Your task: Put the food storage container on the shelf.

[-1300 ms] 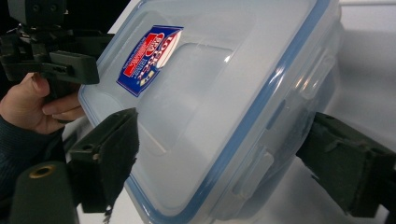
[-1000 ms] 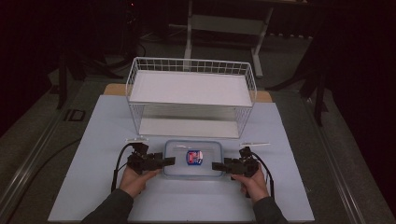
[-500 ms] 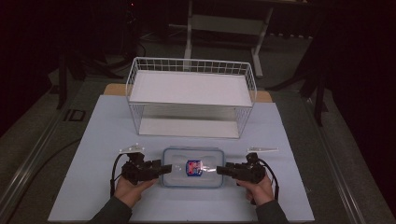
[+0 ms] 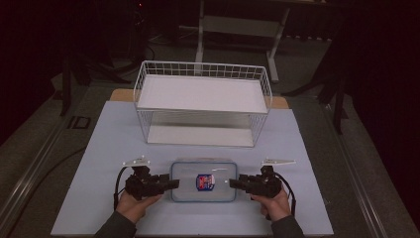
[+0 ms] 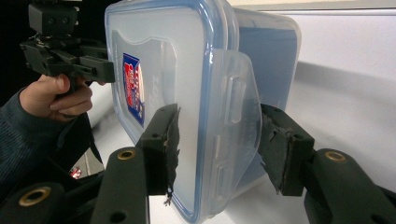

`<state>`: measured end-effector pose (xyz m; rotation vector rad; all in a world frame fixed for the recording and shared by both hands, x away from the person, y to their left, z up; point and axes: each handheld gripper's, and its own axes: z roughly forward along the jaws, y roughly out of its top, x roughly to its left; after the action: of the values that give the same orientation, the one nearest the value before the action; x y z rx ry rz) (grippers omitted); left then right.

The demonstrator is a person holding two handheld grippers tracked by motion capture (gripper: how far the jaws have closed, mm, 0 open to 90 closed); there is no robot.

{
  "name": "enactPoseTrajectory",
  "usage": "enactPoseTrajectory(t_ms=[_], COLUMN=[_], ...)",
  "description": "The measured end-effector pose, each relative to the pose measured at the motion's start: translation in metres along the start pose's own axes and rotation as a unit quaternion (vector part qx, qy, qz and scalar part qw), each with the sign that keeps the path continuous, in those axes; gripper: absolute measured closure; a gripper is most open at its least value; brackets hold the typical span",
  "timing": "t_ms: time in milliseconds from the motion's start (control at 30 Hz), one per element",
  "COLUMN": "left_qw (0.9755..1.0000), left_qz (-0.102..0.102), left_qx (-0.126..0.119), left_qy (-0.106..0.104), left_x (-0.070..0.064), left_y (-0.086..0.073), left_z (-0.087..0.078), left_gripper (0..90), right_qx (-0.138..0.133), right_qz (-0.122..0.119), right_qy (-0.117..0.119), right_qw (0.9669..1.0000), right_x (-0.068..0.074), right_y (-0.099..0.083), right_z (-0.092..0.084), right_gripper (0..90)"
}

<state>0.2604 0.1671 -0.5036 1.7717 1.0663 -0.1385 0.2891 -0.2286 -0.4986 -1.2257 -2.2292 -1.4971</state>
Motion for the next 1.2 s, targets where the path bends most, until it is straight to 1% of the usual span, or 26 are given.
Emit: enactPoseTrajectory(t_ms=[100,267,333,367,500,667,800,1000,1200], left_qw=[0.9999,0.9996,0.9996,0.9995,0.9992,0.9987,0.9985,0.9981,0.9976], left_qz=[-0.007,-0.020,-0.012,-0.011,-0.014,-0.010,-0.006,0.005,0.012], left_qx=[-0.004,-0.017,-0.021,-0.021,-0.030,-0.043,-0.048,-0.056,-0.062], left_qy=[-0.009,0.006,0.015,0.018,0.023,0.025,0.024,0.027,0.028], left_x=[0.004,0.000,-0.001,-0.002,-0.001,-0.004,-0.008,-0.011,-0.015], left_y=[0.000,-0.002,-0.001,-0.001,0.001,0.002,0.004,0.007,0.009], left_z=[0.000,0.001,0.001,0.000,-0.003,-0.007,-0.008,-0.011,-0.013], left_gripper=[52.6,51.4,51.3,51.3,51.3,51.4,51.4,51.4,51.5], right_qx=[-0.001,-0.012,-0.012,-0.011,-0.017,-0.028,-0.036,-0.046,-0.052], right_qz=[0.001,0.004,0.002,-0.001,-0.003,-0.014,-0.020,-0.028,-0.035], right_qy=[0.001,-0.004,-0.009,-0.014,-0.016,-0.019,-0.021,-0.021,-0.022], right_qw=[1.0000,0.9999,0.9999,0.9998,0.9997,0.9993,0.9990,0.9983,0.9978], right_x=[0.000,0.001,0.003,0.003,0.006,0.011,0.014,0.018,0.021], right_y=[0.000,-0.001,-0.001,-0.001,-0.001,0.001,0.002,0.005,0.007], right_z=[0.000,0.002,0.003,0.004,0.006,0.005,0.002,-0.001,-0.003], right_gripper=[49.9,49.6,49.0,48.9,48.9,48.9,48.9,48.8,48.8])
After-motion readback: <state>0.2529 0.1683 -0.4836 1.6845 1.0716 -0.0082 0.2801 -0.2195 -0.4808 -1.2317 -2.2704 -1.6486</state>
